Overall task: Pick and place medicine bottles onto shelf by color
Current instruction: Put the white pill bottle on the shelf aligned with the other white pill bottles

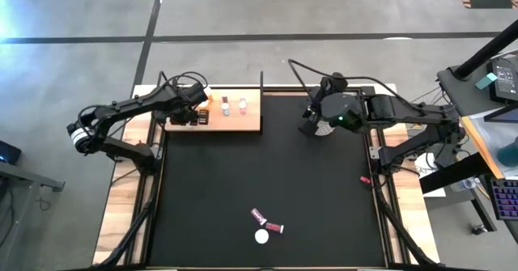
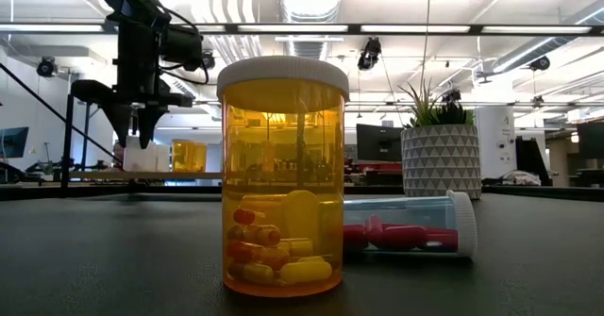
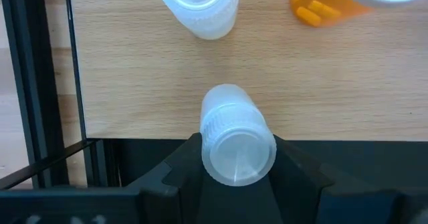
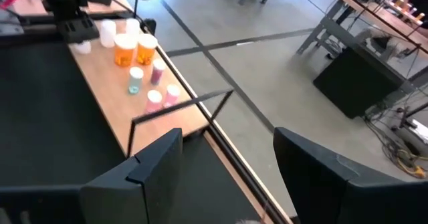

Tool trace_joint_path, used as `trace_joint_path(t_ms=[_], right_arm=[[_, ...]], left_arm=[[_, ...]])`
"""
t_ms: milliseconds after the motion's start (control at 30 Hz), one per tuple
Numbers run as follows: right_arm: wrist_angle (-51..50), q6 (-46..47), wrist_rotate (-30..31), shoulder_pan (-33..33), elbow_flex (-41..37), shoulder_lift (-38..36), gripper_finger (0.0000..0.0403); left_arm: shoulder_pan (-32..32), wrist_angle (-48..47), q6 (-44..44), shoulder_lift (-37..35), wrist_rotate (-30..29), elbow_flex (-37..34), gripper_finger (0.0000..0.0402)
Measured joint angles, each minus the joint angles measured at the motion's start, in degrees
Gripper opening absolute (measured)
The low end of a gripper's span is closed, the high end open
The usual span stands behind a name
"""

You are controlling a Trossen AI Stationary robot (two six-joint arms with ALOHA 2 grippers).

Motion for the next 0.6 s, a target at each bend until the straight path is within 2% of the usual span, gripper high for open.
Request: trace_joint_path(t_ms=[600], right_arm=[[0.4, -3.5, -0.5, 0.0, 0.0, 0.3, 0.0226]], left_arm=[[0.1, -0.1, -9.0, 0.0, -1.4, -0.3, 0.0126]])
